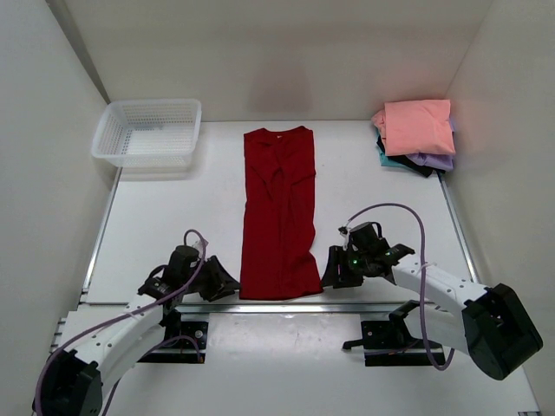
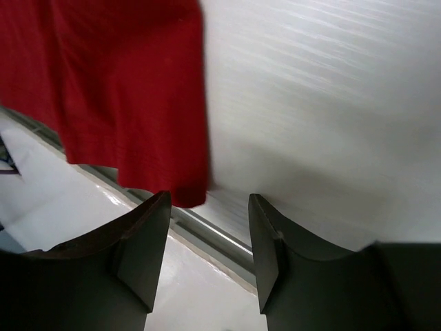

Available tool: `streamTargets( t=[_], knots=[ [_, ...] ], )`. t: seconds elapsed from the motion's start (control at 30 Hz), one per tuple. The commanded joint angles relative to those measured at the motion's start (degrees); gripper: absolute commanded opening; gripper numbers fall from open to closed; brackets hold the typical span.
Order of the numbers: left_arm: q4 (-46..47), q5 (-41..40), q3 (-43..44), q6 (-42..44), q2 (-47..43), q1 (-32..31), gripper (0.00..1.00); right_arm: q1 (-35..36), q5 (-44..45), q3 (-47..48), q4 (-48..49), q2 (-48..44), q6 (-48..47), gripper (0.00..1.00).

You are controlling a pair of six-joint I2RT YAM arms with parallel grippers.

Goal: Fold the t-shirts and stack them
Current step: Grab the bottom of the folded rectangular tshirt with both arms, then fold the folded rectangular tshirt in 1/3 of the way

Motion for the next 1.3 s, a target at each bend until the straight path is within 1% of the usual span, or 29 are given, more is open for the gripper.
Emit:
streamTargets(
  t=[0.0,0.13,0.17,0.2,0.23,0.27,0.33,0.37,0.4,0.47,0.5,0.57,0.67,0.73,0.77,0.8,0.9,0.93,1.0,1.07,1.1,1.17,1.2,1.27],
  knots=[
    [4.4,-1.8,-0.5,-1.7,1.7,-0.6,0.49,1.7,-0.4,-0.5,4.4,2.1,1.4,0.47],
    [6.3,-3.0,1.9,0.6,7.9,-1.8,0.47,2.7,-1.6,-0.8,6.4,4.9,2.1,0.5],
    [6.6,-3.2,3.3,1.1,10.0,-3.1,0.46,3.4,-1.7,-0.4,7.0,5.6,2.5,0.51],
    [7.1,-3.7,3.9,1.9,12.8,-4.0,0.39,3.5,-1.5,-0.2,6.8,5.8,2.4,0.51],
    [7.3,-3.4,5.2,2.5,13.9,-5.6,0.28,4.1,-1.6,-0.6,6.7,6.5,2.4,0.51],
    [7.8,-3.7,6.2,2.8,16.3,-6.0,0.22,4.3,-2.3,-0.4,7.6,6.9,2.6,0.51],
    [8.5,-2.4,7.2,3.4,19.7,-7.6,0.0,4.9,-2.7,-1.2,8.3,7.5,3.2,0.34],
    [8.4,-2.3,8.4,3.8,20.4,-7.9,0.0,4.8,-3.1,-1.6,8.1,8.0,3.0,0.12],
    [7.2,-2.1,8.8,4.1,20.9,-8.0,0.0,4.9,-3.6,-1.5,7.9,8.1,3.4,0.0],
    [3.7,-1.9,10.5,4.9,21.0,-8.7,0.0,6.4,-4.2,-1.1,5.1,7.7,4.3,0.0],
    [3.0,-1.7,11.0,5.5,20.3,-9.0,0.0,7.2,-4.6,-1.3,3.2,6.8,4.7,0.01],
    [-1.5,-1.0,11.5,6.2,18.2,-8.9,0.0,9.6,-5.0,-1.0,0.1,5.6,6.3,0.0],
    [-7.1,-0.4,12.8,6.8,16.6,-9.3,0.0,10.8,-7.2,-0.3,-5.0,3.4,7.0,0.0],
    [-8.4,0.3,13.2,6.8,15.4,-9.5,0.0,11.1,-9.2,0.3,-8.7,2.9,7.0,0.0],
    [-9.2,1.0,13.5,6.3,15.2,-9.5,0.0,11.0,-9.6,0.4,-9.0,2.1,6.6,0.0],
    [-9.3,1.4,14.3,6.4,15.2,-9.3,0.0,9.9,-10.0,1.1,-10.4,2.1,6.4,0.0],
    [-11.3,2.5,18.1,7.6,17.2,-7.6,0.0,6.8,-9.6,4.8,-14.3,2.9,1.9,0.0],
    [-11.3,2.3,19.9,8.9,18.5,-5.7,0.0,5.1,-9.6,6.0,-15.8,4.2,1.1,0.0],
    [-11.9,3.1,23.1,11.1,21.4,-1.9,0.0,1.4,-9.6,11.0,-17.5,7.0,-3.2,0.0],
    [-11.8,4.6,27.4,13.0,23.9,1.6,0.0,-1.9,-8.9,15.2,-19.1,12.0,-6.2,0.0],
    [-12.3,4.2,28.6,14.7,26.6,3.6,0.0,-4.0,-8.6,18.5,-19.8,14.2,-7.6,0.0],
    [-11.7,4.7,34.2,16.6,30.6,5.7,0.0,-6.7,-8.0,25.7,-22.0,18.0,-10.4,0.0],
    [-11.4,4.7,37.2,16.9,33.8,6.2,0.0,-7.9,-7.2,27.3,-22.6,20.2,-11.8,0.0],
    [-11.0,5.4,41.1,18.0,38.7,6.8,0.0,-9.7,-6.4,34.7,-24.2,24.6,-13.6,0.0]
  ],
)
